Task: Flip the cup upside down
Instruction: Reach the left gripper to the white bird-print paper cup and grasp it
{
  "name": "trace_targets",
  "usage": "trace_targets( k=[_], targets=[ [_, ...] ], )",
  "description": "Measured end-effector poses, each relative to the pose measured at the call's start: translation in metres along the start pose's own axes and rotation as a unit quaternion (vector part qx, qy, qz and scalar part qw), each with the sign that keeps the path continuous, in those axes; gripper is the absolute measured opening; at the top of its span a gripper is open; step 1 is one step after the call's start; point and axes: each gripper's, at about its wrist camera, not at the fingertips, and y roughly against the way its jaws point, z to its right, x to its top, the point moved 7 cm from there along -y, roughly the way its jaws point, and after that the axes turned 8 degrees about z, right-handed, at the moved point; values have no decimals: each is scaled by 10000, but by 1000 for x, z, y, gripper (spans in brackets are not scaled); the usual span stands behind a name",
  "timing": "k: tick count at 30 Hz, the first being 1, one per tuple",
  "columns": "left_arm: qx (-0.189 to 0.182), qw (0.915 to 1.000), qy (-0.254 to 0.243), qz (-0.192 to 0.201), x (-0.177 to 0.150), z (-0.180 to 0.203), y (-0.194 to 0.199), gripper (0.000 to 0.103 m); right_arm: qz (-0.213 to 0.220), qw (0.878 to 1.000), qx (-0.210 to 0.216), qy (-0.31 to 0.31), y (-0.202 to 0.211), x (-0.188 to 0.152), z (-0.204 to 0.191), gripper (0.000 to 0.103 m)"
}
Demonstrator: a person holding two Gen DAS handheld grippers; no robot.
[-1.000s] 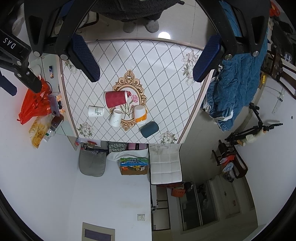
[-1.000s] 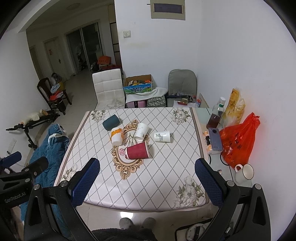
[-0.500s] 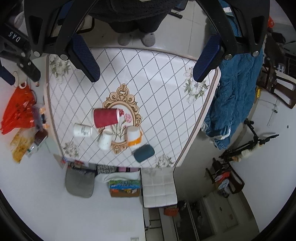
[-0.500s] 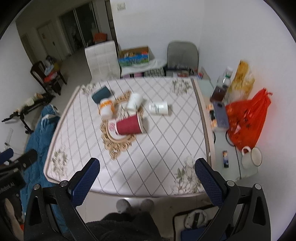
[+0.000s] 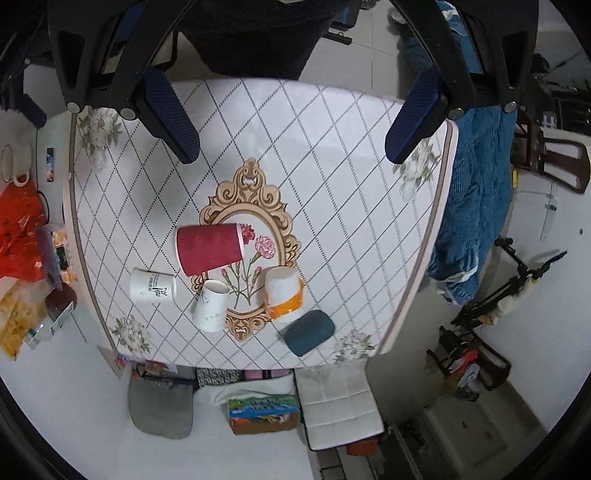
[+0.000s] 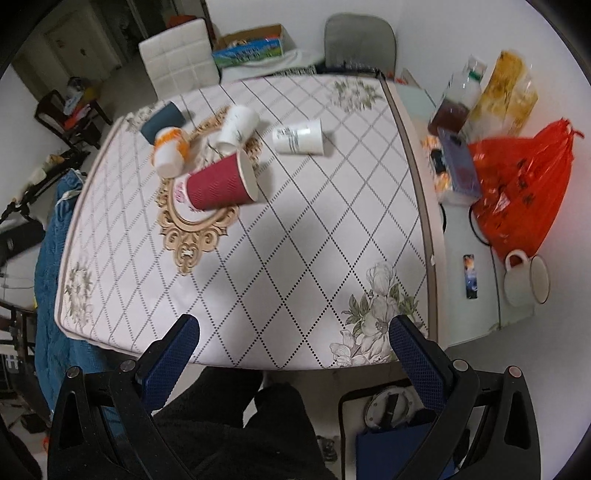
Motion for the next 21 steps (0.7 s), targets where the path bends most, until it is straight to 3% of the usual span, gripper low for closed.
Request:
trace_targets(
  k=[14,21],
  targets=[
    [-180,9946,-856,-554,114,42,-131,103,-948,9938,-321,-475,-123,32,0,103],
    [-442,9859,-1099,-1183,158,71,-216,103,-1356,9861,-486,-825,-179,54,3,103]
  ],
)
